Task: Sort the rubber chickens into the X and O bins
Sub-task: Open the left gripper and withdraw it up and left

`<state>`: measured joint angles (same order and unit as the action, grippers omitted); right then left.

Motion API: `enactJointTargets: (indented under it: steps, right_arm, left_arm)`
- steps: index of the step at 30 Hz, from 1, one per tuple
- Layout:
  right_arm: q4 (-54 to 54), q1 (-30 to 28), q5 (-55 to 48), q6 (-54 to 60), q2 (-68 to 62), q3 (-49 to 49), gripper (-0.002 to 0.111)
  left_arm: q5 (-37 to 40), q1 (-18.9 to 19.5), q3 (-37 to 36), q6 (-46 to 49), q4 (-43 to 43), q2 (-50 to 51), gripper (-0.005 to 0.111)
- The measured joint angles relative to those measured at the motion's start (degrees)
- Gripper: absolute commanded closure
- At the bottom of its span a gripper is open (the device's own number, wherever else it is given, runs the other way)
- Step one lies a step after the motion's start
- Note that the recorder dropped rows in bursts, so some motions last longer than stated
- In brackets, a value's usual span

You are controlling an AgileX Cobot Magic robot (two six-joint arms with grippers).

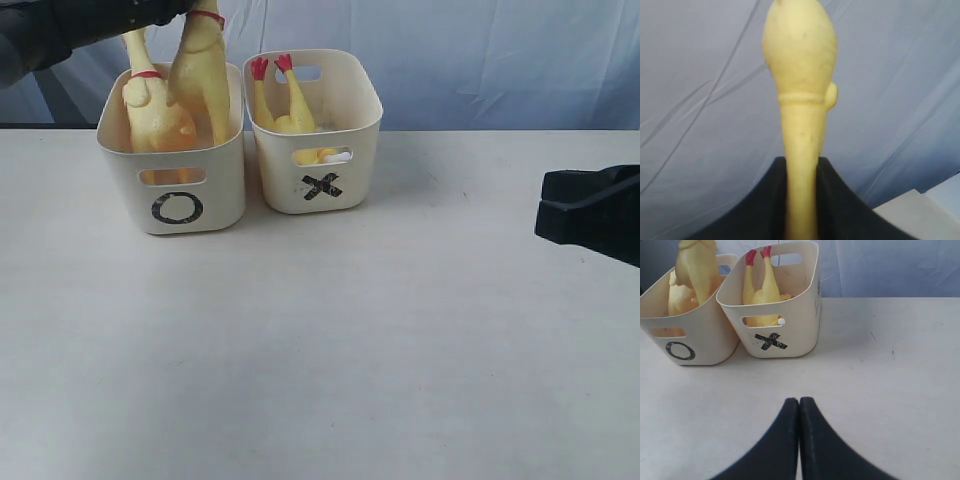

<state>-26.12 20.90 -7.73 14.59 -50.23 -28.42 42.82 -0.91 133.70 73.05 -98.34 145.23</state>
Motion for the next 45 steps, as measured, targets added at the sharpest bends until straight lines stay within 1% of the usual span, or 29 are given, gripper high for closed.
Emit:
enactJointTargets:
  steps: [6, 11, 20, 21, 23, 24, 26, 29, 33, 36, 42, 45]
  right_arm:
    - [0.0, 0.0, 0.0, 0.0, 0.0, 0.0, 0.108]
    - [0.0, 0.0, 0.0, 0.0, 0.0, 0.0, 0.108]
    - [0.17, 0.0, 0.0, 0.0, 0.0, 0.0, 0.108]
    - [0.17, 0.0, 0.0, 0.0, 0.0, 0.0, 0.108]
    - [0.17, 0.0, 0.0, 0.19, 0.0, 0.0, 0.108]
    - [0.17, 0.0, 0.0, 0.19, 0.0, 0.0, 0.108]
    - [0.17, 0.0, 0.0, 0.19, 0.0, 0.0, 0.108]
    - [0.17, 0.0, 0.0, 0.19, 0.0, 0.0, 0.108]
    - [0.17, 0.0, 0.0, 0.19, 0.0, 0.0, 0.108]
    - [0.17, 0.0, 0.0, 0.19, 0.0, 0.0, 0.108]
    - [0.17, 0.0, -0.11, 0.19, 0.0, 0.0, 0.108]
    - [0.17, 0.0, -0.11, 0.19, 0.0, 0.0, 0.108]
  left_arm:
    - [0.12, 0.0, 0.02, -2.54, 4.07, 0.05, 0.107]
    - [0.12, -0.23, 0.02, -8.01, 10.19, 0.05, 0.107]
    - [-0.26, -1.71, 0.02, -10.74, 13.48, 0.15, 0.105]
    - [-0.26, -1.82, 0.02, -10.76, 13.57, 0.19, 0.103]
    - [-0.26, -1.94, 0.12, -11.43, 13.87, 0.71, 0.092]
    - [-0.15, -1.94, 0.12, -11.73, 14.01, 0.96, 0.084]
    - [-0.05, -1.94, 0.12, -12.22, 14.48, 1.31, 0.071]
    - [0.5, -1.94, 0.12, -12.56, 14.48, 1.31, 0.062]
    - [0.5, -1.94, 0.12, -12.59, 14.48, 1.31, 0.055]
    - [0.5, -1.94, 0.12, -12.59, 14.48, 1.31, 0.052]
    - [0.5, -1.94, 0.12, -12.81, 15.14, 1.31, 0.052]
    - [0.36, -1.83, 0.12, -12.81, 17.54, 0.65, 0.052]
